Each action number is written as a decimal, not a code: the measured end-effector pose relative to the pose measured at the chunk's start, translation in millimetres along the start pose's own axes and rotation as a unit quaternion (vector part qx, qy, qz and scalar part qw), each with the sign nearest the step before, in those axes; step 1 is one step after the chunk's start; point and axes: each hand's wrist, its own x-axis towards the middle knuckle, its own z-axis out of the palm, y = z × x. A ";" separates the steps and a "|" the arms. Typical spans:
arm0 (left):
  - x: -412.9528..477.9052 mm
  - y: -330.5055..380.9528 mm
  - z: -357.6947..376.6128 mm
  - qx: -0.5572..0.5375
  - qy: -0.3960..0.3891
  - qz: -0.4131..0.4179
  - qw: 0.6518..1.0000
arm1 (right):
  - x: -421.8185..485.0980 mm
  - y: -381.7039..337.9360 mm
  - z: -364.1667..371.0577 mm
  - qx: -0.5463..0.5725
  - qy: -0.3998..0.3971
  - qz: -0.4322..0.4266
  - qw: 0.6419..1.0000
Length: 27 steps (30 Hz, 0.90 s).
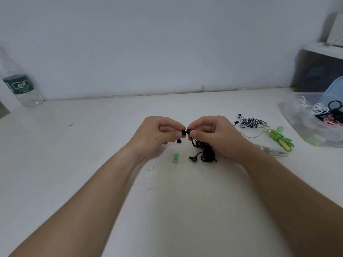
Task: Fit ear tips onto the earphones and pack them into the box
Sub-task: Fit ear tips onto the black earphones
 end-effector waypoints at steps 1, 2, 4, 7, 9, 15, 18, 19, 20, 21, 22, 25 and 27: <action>-0.1 -0.4 -0.3 0.002 -0.002 0.001 1.000 | -0.4 -0.1 -0.5 -0.001 -0.004 -0.002 1.000; 0.1 -0.7 -0.4 0.004 -0.003 0.002 1.000 | -1.0 -0.3 -1.0 -0.001 -0.009 -0.003 1.000; -0.3 0.1 0.0 0.007 -0.010 0.007 1.000 | -1.8 -0.7 -2.1 0.000 -0.015 -0.005 1.000; -1.5 1.5 0.4 0.008 -0.024 0.014 1.000 | -2.2 -2.0 -2.8 0.004 -0.022 -0.003 1.000; -2.2 1.4 0.1 0.005 -0.026 0.013 1.000 | -2.1 -3.6 -2.9 0.006 -0.026 -0.002 1.000; -2.3 0.2 -0.3 -0.016 -0.030 -0.001 0.999 | -3.7 -6.4 -3.5 0.003 -0.027 -0.004 1.000; -1.7 0.0 -0.5 -0.032 -0.036 -0.008 0.999 | -3.7 -8.4 -3.5 -0.007 -0.025 -0.002 1.000; -1.7 -0.1 -0.3 -0.038 -0.038 -0.010 0.999 | -4.0 -8.8 -3.7 -0.010 -0.024 -0.002 1.000; -2.0 0.0 0.0 -0.044 -0.039 -0.010 0.998 | -4.0 -9.0 -3.8 -0.014 -0.023 -0.002 1.000; -2.1 0.3 0.6 -0.050 -0.041 -0.011 0.998 | -4.1 -9.5 -4.2 -0.017 -0.023 -0.002 1.000; -2.4 0.4 1.0 -0.054 -0.043 -0.011 0.998 | -4.1 -9.3 -4.6 -0.020 -0.022 -0.002 1.000; -2.4 0.5 2.1 -0.059 -0.046 -0.012 0.997 | -4.5 -9.6 -5.9 -0.027 -0.022 0.002 0.999; -2.8 -0.3 1.7 -0.061 -0.048 -0.013 0.997 | -4.9 -10.2 -5.8 -0.033 -0.024 0.005 0.999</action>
